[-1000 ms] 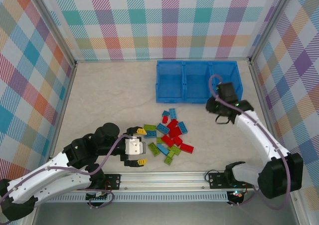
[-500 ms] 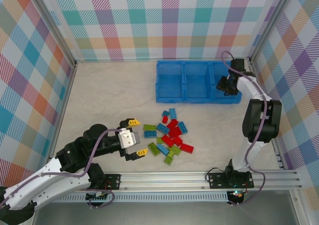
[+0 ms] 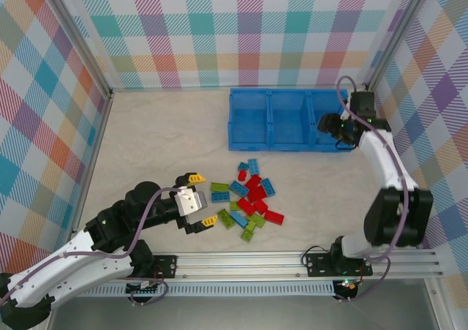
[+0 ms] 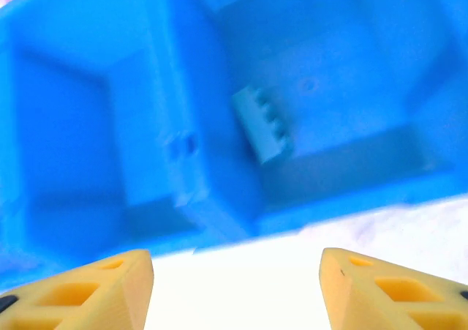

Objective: Sort the legos into containers by color

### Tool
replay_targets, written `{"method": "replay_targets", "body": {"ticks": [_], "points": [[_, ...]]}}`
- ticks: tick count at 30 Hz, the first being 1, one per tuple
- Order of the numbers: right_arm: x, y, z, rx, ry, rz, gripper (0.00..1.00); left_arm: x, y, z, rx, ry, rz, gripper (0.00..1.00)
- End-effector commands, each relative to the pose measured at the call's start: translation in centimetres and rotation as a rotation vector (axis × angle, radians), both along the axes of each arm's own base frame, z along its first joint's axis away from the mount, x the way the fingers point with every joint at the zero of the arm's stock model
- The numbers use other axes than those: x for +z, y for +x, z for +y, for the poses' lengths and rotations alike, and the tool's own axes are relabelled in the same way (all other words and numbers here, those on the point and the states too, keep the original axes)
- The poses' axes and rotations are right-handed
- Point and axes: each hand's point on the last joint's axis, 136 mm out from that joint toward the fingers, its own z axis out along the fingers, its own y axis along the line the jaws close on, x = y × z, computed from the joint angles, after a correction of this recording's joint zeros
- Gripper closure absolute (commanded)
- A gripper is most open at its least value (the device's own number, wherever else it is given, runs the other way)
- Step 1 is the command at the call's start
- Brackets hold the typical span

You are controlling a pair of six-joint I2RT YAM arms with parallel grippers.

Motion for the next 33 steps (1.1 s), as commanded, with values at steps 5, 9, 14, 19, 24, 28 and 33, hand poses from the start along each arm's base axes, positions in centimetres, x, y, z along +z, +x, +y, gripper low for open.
{"method": "replay_targets", "body": {"ticks": [5,9,14,19,24,28,33], "points": [[-2.7,-10.1,11.3,0.291,0.112,0.039,0.38,-1.1,-0.5,-0.4,-0.066,0.051,0.006,0.0],[-6.3,-13.8,15.3,0.4,0.15,0.152,0.4,-1.4,-0.8,-0.8,-0.097,0.059,0.014,0.0],[-10.4,-14.8,16.1,0.425,0.103,0.251,0.57,-1.6,-0.7,-1.1,-0.113,0.064,0.014,0.0],[-12.3,-14.4,17.2,0.445,0.1,0.273,0.64,-2.0,-0.4,-1.2,-0.109,0.076,0.028,0.0],[-13.6,-13.4,17.9,0.456,0.093,0.284,0.65,-2.1,-0.2,-1.0,-0.088,0.081,0.019,0.0],[-14.6,-12.5,17.6,0.442,0.056,0.286,0.68,-2.0,-0.2,-0.8,-0.087,0.077,0.017,0.0],[-15.7,-12.0,17.2,0.42,0.018,0.29,0.74,-2.0,-0.2,-0.9,-0.084,0.071,0.021,0.0]]}}
